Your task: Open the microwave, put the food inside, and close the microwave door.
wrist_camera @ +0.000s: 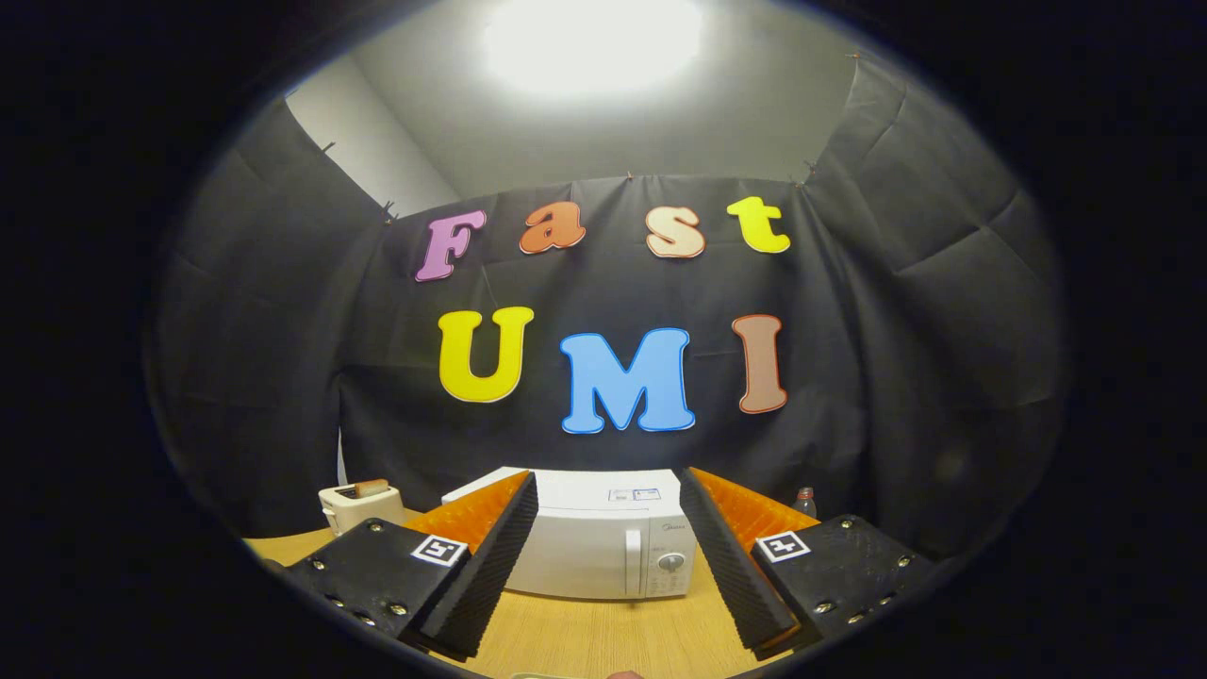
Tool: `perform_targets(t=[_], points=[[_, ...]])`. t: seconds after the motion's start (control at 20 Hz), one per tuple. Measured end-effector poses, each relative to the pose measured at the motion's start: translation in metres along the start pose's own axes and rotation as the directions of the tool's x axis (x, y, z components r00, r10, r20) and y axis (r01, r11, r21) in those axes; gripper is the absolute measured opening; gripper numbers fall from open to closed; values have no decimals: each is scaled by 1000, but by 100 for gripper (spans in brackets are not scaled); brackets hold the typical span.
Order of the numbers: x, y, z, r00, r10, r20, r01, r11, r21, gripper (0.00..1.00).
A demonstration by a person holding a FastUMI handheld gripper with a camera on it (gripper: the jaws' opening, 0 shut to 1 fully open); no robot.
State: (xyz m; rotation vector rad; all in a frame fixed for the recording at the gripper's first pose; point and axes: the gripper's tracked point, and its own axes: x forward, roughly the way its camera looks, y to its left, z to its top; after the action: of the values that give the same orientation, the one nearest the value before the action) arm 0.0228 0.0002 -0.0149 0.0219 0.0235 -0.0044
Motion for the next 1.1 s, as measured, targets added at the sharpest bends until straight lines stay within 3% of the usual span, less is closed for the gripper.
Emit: perform_targets(t=[0.3,1.1], points=[[43,-16,-18,1000,-26,-12,26,1000,-12,96],[154,-49,-171,971,-27,-238,28,1000,0,96]])
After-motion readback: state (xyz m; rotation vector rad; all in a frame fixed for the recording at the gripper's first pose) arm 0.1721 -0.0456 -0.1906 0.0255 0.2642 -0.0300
